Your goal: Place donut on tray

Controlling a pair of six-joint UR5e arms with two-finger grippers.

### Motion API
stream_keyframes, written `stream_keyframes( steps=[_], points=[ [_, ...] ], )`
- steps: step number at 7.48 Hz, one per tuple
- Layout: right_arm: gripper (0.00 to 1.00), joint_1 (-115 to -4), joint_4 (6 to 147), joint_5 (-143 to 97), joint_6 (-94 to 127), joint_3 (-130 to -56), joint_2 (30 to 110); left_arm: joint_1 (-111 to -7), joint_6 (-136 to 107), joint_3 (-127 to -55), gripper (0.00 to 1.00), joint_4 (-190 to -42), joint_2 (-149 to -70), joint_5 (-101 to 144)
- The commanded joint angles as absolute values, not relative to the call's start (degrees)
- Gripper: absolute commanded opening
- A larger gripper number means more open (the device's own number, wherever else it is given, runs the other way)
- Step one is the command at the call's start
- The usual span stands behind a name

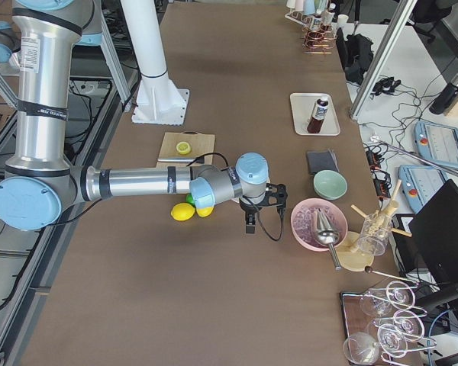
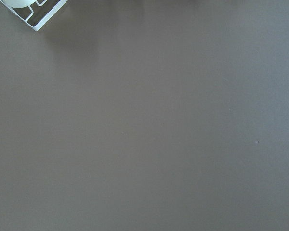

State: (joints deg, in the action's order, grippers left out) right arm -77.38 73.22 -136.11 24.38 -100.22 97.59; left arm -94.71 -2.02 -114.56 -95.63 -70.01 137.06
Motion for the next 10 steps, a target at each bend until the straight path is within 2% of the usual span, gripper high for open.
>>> stream_keyframes(
  steps=[1,5,7,10],
  points=[
    [1.0,-71.6,69.4,-135.1,27.5,-98.2,97.2,-94.5,-2.0,-114.6,0.98,-95.7,-70.2,137.4],
    [1.0,-65.5,55.6,-131.7,29.2,-93.3,97.1,-93.7,-2.4,-114.4,0.98,-95.6,-70.3,137.4],
    [0.99,-62.1,54.5,-131.2,43.7,-93.1,95.5,-93.7,-2.4,-114.3,0.98,-95.6,-70.3,137.4],
    [0.85,-58.7,53.3,-130.0,50.0,-92.8,93.6,-93.7,-2.4,-114.3,0.98,-95.6,-70.1,137.4]
  ],
)
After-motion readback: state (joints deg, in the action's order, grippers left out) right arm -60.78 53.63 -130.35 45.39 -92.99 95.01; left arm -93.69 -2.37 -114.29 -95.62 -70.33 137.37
